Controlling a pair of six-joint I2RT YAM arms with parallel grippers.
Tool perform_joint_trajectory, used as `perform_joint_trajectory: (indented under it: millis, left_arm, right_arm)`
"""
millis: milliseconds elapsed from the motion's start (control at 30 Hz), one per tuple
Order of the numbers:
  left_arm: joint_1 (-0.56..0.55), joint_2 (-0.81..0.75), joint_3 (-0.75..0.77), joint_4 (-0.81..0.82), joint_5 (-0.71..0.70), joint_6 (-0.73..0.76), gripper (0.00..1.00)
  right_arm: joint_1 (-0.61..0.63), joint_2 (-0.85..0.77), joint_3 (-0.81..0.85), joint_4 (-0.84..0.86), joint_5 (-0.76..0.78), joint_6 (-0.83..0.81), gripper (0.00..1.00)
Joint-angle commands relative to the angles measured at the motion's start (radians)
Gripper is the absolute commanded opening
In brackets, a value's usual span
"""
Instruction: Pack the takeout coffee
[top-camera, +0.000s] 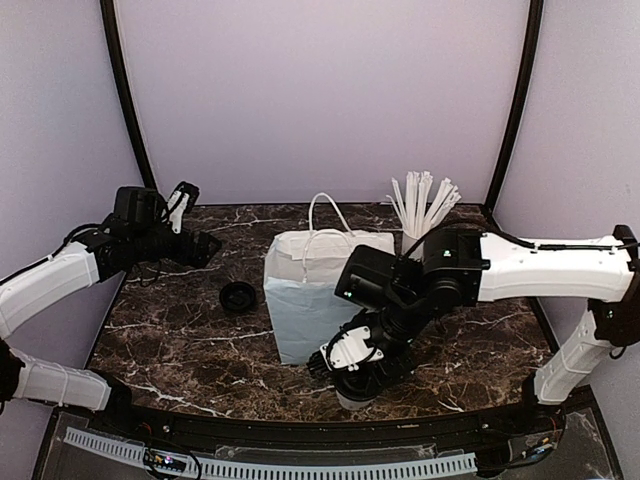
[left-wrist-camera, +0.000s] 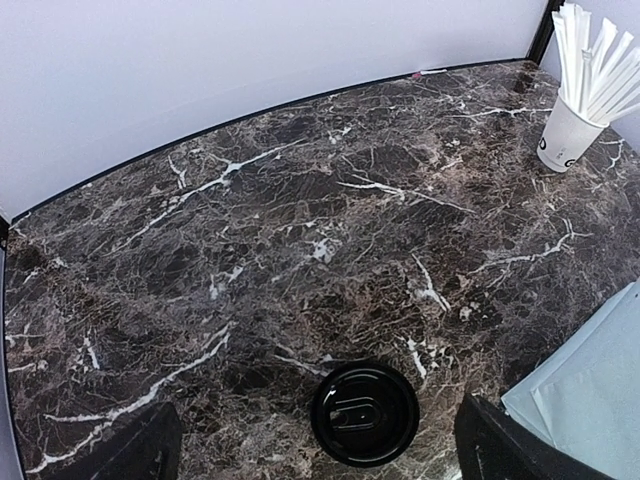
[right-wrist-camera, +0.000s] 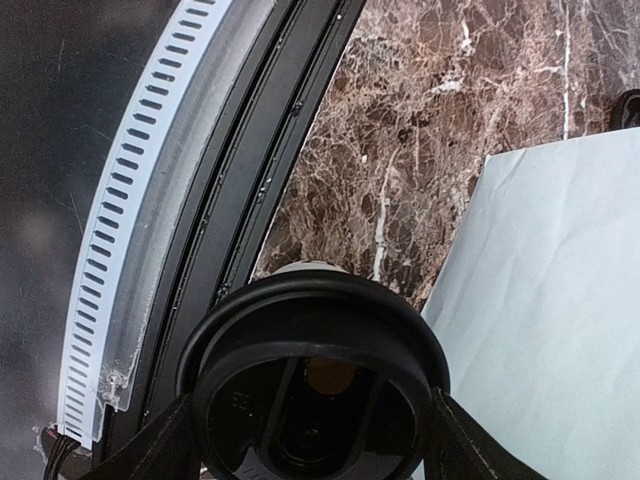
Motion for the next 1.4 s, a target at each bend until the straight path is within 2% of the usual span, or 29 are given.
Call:
perform_joint_trajectory:
  millis: [0,200,233,300,400,467,700,833,1000,1167,1367]
  left_arm:
    - [0.006,-0.007,0.011,0.016,0.056,-0.025,0.98]
    - [-0.026,-0.011,0.140,-0.013,0.318,-0.131,0.92]
    - [-0.045,-0.012,0.164,0.008,0.383,-0.143,0.92]
    - [-0.104,0.000,0.224,0.023,0.427,-0.155,0.92]
    - [-0.192,0.082,0.356,-0.054,0.431,-0.101,0.92]
    - [-0.239,0.160,0.497,-0.122,0.429,-0.059,0.91]
    - [-0.341,0.363,0.693,-0.247,0.429,0.071,0.87]
    - [-0.374,0.441,0.768,-0.307,0.435,0.122,0.85]
    - [-0.403,0.556,0.874,-0.389,0.442,0.174,0.82]
    - [-0.408,0.619,0.949,-0.463,0.466,0.222,0.73]
    - [-0.407,0.641,0.958,-0.536,0.461,0.254,0.71]
  right_arm:
    - [-0.014,-0.066,0.123,-0.068,-0.094,-0.003,0.61]
    - [-0.128,-0.143,0.296,-0.164,-0.290,-0.040,0.61]
    - [-0.136,-0.150,0.332,-0.173,-0.308,-0.040,0.60]
    - [-0.156,-0.163,0.411,-0.190,-0.356,-0.040,0.60]
    - [-0.192,-0.177,0.517,-0.201,-0.407,-0.040,0.60]
    - [-0.210,-0.183,0.581,-0.197,-0.412,-0.035,0.59]
    - [-0.326,-0.191,0.774,-0.192,-0.452,-0.024,0.56]
    - [-0.385,-0.205,0.775,-0.171,-0.411,-0.026,0.55]
    - [-0.422,-0.217,0.683,-0.097,-0.277,-0.029,0.54]
    - [-0.469,-0.215,0.692,-0.087,-0.289,-0.017,0.54]
    - [-0.481,-0.213,0.633,-0.086,-0.295,-0.013,0.55]
